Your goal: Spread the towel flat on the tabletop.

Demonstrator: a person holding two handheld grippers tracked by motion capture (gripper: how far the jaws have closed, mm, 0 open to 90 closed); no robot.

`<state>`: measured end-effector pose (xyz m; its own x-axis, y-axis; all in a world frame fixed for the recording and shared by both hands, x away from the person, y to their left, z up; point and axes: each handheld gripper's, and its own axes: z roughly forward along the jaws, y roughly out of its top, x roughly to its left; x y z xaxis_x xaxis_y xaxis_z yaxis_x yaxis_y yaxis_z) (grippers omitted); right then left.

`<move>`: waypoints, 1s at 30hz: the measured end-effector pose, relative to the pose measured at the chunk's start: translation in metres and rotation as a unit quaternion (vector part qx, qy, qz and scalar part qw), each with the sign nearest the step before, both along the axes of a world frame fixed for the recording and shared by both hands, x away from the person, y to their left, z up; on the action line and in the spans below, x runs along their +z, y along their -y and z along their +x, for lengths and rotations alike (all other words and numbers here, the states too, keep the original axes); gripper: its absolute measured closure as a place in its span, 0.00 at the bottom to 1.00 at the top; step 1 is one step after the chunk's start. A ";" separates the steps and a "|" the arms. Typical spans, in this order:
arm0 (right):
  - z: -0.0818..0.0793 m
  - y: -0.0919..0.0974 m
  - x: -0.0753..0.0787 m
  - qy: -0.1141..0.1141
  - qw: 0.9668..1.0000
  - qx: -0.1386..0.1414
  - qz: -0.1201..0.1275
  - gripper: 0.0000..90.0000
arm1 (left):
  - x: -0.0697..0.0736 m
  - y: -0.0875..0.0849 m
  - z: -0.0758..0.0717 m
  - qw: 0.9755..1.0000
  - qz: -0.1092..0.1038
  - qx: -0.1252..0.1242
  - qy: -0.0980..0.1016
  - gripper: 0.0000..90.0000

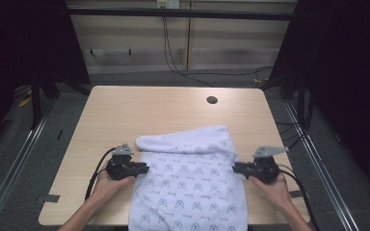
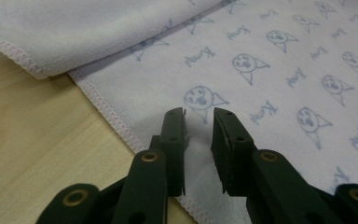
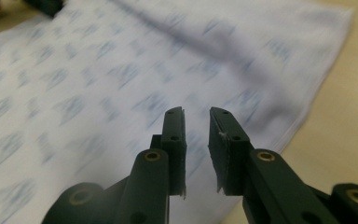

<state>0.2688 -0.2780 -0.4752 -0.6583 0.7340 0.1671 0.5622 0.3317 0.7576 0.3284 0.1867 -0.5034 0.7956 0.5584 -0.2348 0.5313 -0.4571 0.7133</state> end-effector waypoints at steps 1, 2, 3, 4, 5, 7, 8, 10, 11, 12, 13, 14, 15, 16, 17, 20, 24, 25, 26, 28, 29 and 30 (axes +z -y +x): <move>0.020 -0.001 0.001 0.001 1.000 -0.010 0.003 0.84 | 0.000 0.000 -0.001 1.000 0.001 0.002 0.002 0.84; 0.037 -0.002 0.002 0.002 1.000 -0.015 0.009 0.84 | 0.000 0.001 -0.002 1.000 0.003 0.003 0.003 0.83; 0.049 -0.005 0.002 0.000 1.000 -0.015 0.013 0.83 | 0.001 0.002 -0.003 1.000 0.006 0.004 0.006 0.83; 0.069 -0.011 0.002 0.005 1.000 -0.014 0.008 0.82 | 0.001 0.003 -0.004 1.000 0.010 0.004 0.009 0.82; 0.079 -0.014 0.001 0.007 1.000 -0.019 0.005 0.81 | 0.001 0.003 -0.004 1.000 0.012 0.003 0.011 0.81; 0.102 -0.022 -0.003 0.001 0.999 -0.029 0.022 0.81 | 0.001 0.003 -0.004 1.000 0.007 0.003 0.009 0.79; 0.110 -0.027 -0.005 0.004 0.999 -0.030 0.019 0.81 | 0.001 0.002 -0.004 1.000 0.005 0.000 0.008 0.78; 0.124 -0.034 -0.012 -0.006 0.999 -0.034 0.011 0.80 | 0.000 0.000 -0.003 1.000 -0.003 -0.001 0.004 0.78; 0.130 -0.037 -0.015 -0.013 0.999 -0.033 -0.002 0.80 | 0.000 0.000 -0.004 1.000 -0.005 -0.003 0.003 0.77; 0.135 -0.040 -0.020 -0.017 0.999 -0.039 -0.018 0.80 | 0.000 -0.001 -0.004 1.000 -0.001 -0.003 0.005 0.77; 0.138 -0.040 -0.022 -0.022 0.999 -0.041 -0.025 0.79 | 0.000 -0.001 -0.005 1.000 0.000 -0.003 0.007 0.76; 0.142 -0.041 -0.026 -0.023 0.998 -0.052 -0.035 0.79 | 0.000 -0.001 -0.006 1.000 0.000 -0.005 0.007 0.75; 0.145 -0.040 -0.029 -0.021 0.997 -0.064 -0.046 0.78 | 0.000 -0.002 -0.007 1.000 0.003 -0.006 0.011 0.74; 0.147 -0.037 -0.031 -0.019 0.996 -0.075 -0.042 0.78 | 0.000 -0.002 -0.008 1.000 0.003 -0.005 0.011 0.74; 0.149 -0.035 -0.032 -0.016 0.996 -0.084 -0.039 0.78 | 0.000 -0.003 -0.008 1.000 0.003 -0.005 0.010 0.74; 0.155 -0.027 -0.032 -0.006 0.991 -0.118 -0.060 0.79 | 0.000 -0.005 -0.009 1.000 -0.001 -0.003 0.008 0.73; 0.158 -0.019 -0.032 -0.009 0.990 -0.130 -0.057 0.71 | 0.001 -0.005 -0.012 1.000 0.003 -0.002 0.010 0.71; 0.158 -0.019 -0.032 -0.011 0.990 -0.129 -0.056 0.67 | 0.001 -0.005 -0.013 1.000 0.004 -0.003 0.008 0.71; 0.158 -0.020 -0.032 -0.007 0.990 -0.128 -0.051 0.65 | 0.001 -0.006 -0.014 1.000 0.004 -0.002 0.009 0.71; 0.155 -0.020 -0.031 -0.003 0.990 -0.135 -0.040 0.62 | 0.001 -0.007 -0.017 1.000 0.001 -0.002 0.005 0.69; 0.153 -0.019 -0.029 0.005 0.991 -0.131 -0.029 0.61 | 0.002 -0.009 -0.019 1.000 0.002 0.000 0.003 0.69; 0.147 -0.017 -0.023 0.010 0.992 -0.124 -0.016 0.60 | 0.002 -0.010 -0.021 1.000 0.004 0.003 0.003 0.69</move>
